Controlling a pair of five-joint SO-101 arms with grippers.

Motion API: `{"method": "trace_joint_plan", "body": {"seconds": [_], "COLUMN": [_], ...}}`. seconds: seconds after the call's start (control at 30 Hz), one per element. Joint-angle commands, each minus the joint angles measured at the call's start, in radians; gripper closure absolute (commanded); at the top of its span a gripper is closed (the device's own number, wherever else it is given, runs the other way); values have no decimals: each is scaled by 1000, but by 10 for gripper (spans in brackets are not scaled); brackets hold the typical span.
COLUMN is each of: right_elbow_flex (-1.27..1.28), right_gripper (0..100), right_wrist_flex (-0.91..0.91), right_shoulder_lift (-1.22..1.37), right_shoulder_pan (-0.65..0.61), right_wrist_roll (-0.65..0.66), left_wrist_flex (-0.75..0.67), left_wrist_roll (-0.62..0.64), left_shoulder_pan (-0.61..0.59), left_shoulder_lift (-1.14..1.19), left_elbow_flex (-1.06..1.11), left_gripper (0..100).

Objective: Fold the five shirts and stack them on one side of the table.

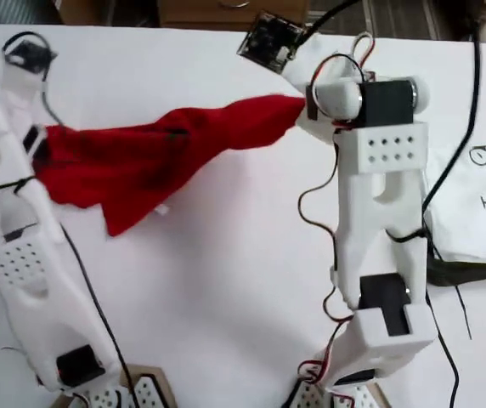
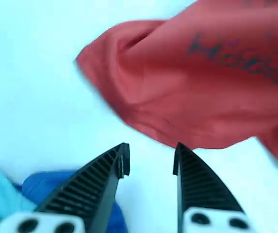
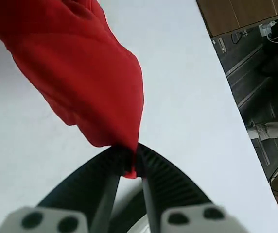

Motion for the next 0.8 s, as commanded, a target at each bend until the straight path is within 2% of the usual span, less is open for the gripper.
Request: {"method": "trace_joint_plan", "body": {"seconds": [0.0, 0.17, 0.3, 0.47, 0.53, 0.77], "right_elbow_flex": [-23, 63, 107, 147, 147, 149], "right_gripper": [978, 978, 978, 978, 978, 978], "right_wrist_flex": [-12, -125, -177, -200, -211, -209], "right_shoulder_lift": [-56, -56, -56, -56, -56, -56], "right_shoulder_pan": [-12, 24, 65, 84, 87, 87], "right_wrist_roll": [-28, -29, -29, -29, -29, -28], "left_wrist_flex": [37, 32, 31, 28, -15, -187], "left_wrist_roll": [5, 5, -3, -207, -269, -195], "left_shoulder_pan": [97, 322, 417, 437, 425, 410], "left_shoulder_lift": [-49, -169, -241, -269, -267, -261], "left_elbow_flex": [51, 329, 506, 699, 748, 769], "left_gripper": [827, 824, 762, 759, 759, 759]}}
